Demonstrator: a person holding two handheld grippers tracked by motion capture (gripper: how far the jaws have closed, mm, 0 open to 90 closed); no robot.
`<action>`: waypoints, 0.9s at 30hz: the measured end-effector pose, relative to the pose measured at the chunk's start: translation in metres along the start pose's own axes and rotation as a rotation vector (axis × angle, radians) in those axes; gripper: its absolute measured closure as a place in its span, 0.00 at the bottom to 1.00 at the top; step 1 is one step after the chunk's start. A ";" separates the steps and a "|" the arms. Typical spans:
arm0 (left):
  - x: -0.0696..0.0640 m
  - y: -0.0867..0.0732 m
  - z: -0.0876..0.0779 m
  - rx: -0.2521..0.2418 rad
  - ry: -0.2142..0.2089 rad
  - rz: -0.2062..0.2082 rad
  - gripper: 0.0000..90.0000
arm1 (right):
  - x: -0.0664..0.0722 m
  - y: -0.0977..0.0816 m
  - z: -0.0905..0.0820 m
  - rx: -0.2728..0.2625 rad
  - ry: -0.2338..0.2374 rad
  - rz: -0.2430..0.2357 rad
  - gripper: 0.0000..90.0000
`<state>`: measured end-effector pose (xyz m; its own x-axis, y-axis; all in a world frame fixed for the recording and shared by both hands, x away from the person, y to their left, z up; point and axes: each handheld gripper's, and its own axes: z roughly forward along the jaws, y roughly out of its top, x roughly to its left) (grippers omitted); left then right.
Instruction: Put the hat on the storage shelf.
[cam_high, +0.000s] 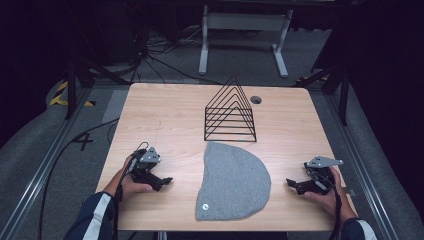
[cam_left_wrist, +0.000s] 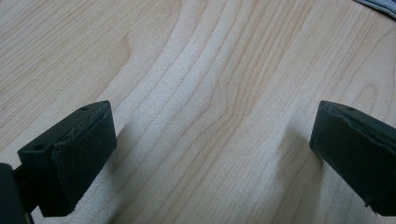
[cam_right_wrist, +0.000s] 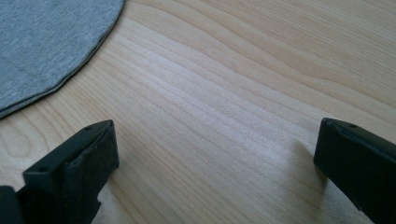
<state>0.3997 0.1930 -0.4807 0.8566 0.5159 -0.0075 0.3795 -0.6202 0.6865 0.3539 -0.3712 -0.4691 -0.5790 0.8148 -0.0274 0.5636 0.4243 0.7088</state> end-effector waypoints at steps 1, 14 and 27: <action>0.000 0.000 0.000 -0.001 0.003 0.000 0.01 | 0.000 0.000 0.000 0.000 0.000 0.000 0.00; 0.004 0.002 -0.006 -0.043 -0.040 -0.049 0.27 | 0.000 -0.002 -0.007 -0.042 -0.001 0.021 0.30; -0.018 0.069 0.006 -0.152 -0.057 0.086 0.41 | 0.089 0.039 -0.009 -0.126 0.214 -0.222 0.78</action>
<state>0.4127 0.1375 -0.4372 0.9037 0.4278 0.0181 0.2503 -0.5621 0.7883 0.3196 -0.2858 -0.4375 -0.7974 0.6013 -0.0516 0.3407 0.5191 0.7839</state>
